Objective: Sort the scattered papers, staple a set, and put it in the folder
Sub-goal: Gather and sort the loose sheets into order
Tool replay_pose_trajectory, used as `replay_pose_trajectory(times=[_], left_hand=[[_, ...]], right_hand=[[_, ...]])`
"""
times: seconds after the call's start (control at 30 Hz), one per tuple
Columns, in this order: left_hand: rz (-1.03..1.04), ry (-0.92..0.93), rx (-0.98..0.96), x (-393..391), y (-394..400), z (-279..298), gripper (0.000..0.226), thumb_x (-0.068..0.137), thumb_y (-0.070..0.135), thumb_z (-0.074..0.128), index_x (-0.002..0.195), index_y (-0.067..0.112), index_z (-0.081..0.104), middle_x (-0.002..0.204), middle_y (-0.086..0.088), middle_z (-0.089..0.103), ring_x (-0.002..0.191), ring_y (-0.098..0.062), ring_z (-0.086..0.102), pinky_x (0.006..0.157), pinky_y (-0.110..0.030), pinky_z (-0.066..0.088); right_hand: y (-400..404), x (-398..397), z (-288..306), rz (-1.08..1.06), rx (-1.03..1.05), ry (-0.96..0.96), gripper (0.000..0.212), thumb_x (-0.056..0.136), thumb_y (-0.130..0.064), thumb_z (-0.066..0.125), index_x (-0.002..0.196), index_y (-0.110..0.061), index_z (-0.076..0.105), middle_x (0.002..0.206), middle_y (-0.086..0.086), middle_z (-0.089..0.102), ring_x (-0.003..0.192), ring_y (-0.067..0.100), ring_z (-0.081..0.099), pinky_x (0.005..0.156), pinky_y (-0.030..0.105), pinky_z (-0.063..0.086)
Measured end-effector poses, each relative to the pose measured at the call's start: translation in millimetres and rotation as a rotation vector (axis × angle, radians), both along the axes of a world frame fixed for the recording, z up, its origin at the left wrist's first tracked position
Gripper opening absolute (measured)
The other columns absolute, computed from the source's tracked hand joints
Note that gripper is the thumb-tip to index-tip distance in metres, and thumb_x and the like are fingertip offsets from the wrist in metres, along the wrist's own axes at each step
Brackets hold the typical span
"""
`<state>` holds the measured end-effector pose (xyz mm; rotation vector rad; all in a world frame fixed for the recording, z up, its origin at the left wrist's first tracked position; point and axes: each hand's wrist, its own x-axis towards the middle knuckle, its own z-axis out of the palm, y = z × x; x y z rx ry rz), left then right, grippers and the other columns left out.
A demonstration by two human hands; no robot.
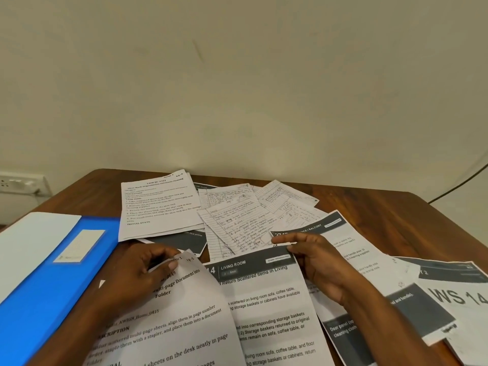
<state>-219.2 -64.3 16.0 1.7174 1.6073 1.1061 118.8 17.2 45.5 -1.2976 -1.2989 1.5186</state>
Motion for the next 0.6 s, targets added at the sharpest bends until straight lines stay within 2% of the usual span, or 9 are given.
replay_pose_trajectory(times=[0.13,0.2,0.27,0.33,0.4,0.5,0.6], left_hand=[[0.005,-0.004,-0.001,3,-2,3,0.029,0.097,0.014,0.069,0.086,0.04,0.078,0.086,0.007,0.08,0.074,-0.014,0.075,0.069,-0.026,0.061],[0.016,-0.008,-0.013,2,-2,2,0.025,0.097,0.015,0.069,0.087,0.035,0.079,0.086,0.006,0.08,0.073,-0.014,0.075,0.07,-0.029,0.062],[0.036,0.002,-0.029,1,-1,1,0.018,0.097,0.016,0.069,0.089,0.028,0.08,0.087,0.007,0.08,0.074,-0.015,0.076,0.073,-0.036,0.063],[0.04,0.007,-0.029,1,-1,1,0.014,0.097,0.015,0.07,0.091,0.023,0.08,0.086,0.006,0.08,0.074,-0.016,0.076,0.074,-0.038,0.063],[0.034,0.001,-0.02,2,-1,2,0.016,0.097,0.012,0.069,0.09,0.022,0.08,0.085,0.004,0.08,0.074,-0.016,0.076,0.072,-0.035,0.062],[0.026,-0.003,0.0,3,-2,3,0.021,0.097,0.009,0.069,0.088,0.024,0.08,0.083,0.002,0.08,0.073,-0.017,0.075,0.071,-0.034,0.06],[0.016,0.004,0.006,0,-2,2,0.023,0.097,0.011,0.07,0.088,0.03,0.079,0.082,0.001,0.079,0.072,-0.02,0.075,0.069,-0.034,0.06]], right_hand=[[-2,2,3,0.043,-0.017,0.018,0.024,0.104,-0.006,0.055,0.119,-0.005,0.073,0.115,0.021,0.077,0.119,0.046,0.067,0.101,0.056,0.055],[-3,6,5,0.095,-0.034,-0.02,0.024,0.099,-0.011,0.065,0.122,-0.006,0.071,0.117,0.019,0.076,0.119,0.044,0.068,0.108,0.064,0.048],[-5,13,8,0.221,-0.047,-0.143,0.03,0.093,-0.014,0.074,0.123,-0.011,0.072,0.119,0.015,0.077,0.118,0.042,0.069,0.112,0.067,0.042],[-7,21,9,0.386,-0.073,-0.255,0.036,0.09,-0.013,0.079,0.125,-0.011,0.073,0.123,0.013,0.076,0.118,0.039,0.07,0.109,0.067,0.044],[-7,25,9,0.462,-0.097,-0.297,0.037,0.088,-0.011,0.081,0.124,-0.008,0.073,0.124,0.015,0.075,0.116,0.038,0.071,0.105,0.067,0.048],[-7,25,10,0.413,-0.061,-0.276,0.033,0.087,-0.01,0.08,0.119,-0.008,0.075,0.12,0.014,0.077,0.112,0.036,0.074,0.099,0.059,0.056],[-7,22,12,0.277,-0.024,-0.183,0.037,0.084,-0.014,0.08,0.12,-0.006,0.075,0.116,0.013,0.078,0.106,0.034,0.076,0.096,0.052,0.059]])
